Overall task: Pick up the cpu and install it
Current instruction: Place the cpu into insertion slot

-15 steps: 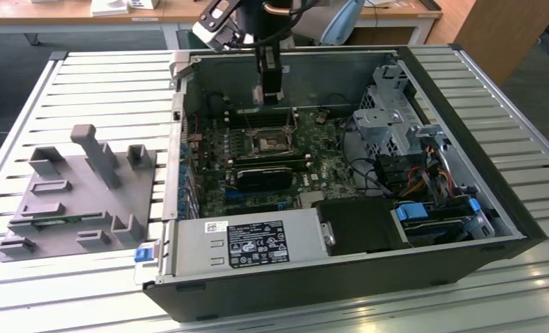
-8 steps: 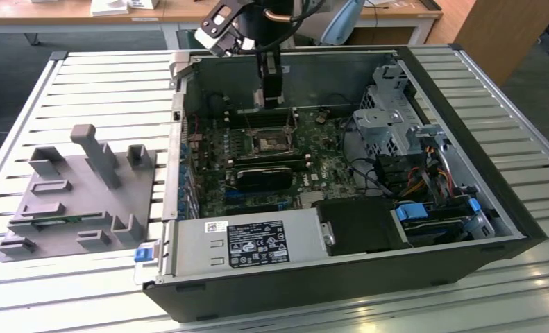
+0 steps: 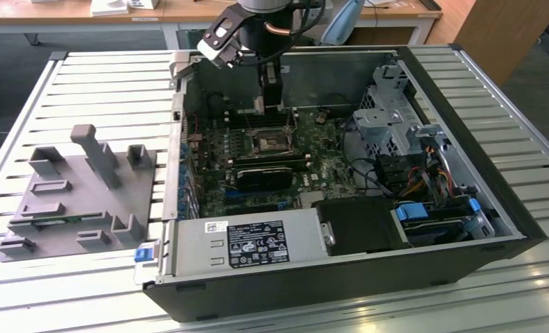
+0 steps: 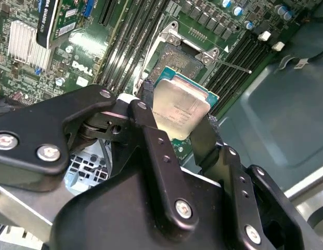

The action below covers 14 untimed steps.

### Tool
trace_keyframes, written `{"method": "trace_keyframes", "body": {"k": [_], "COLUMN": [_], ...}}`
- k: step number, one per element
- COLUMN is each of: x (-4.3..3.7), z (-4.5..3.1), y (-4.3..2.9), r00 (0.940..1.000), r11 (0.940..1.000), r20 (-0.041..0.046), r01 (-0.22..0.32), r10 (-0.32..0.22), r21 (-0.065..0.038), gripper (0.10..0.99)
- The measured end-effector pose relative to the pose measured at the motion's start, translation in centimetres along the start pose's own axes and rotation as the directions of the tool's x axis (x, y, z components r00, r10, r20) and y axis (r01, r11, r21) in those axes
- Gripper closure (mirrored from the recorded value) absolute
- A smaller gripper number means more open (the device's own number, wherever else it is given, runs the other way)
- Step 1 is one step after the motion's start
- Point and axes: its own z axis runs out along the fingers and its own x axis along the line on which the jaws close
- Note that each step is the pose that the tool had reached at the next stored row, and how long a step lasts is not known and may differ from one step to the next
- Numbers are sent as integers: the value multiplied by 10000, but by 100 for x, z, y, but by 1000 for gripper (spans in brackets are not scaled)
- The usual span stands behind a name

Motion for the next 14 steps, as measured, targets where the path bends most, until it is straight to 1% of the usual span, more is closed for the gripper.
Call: {"method": "trace_keyframes", "body": {"k": [5, 14], "x": [-1, 1], "z": [83, 119], "y": [-6, -11], "r00": [10000, 10000], "r11": [10000, 10000], "r20": [-1, 6], "r01": [-1, -1], "r10": [1, 1], "r21": [-1, -2], "gripper": [557, 557]}}
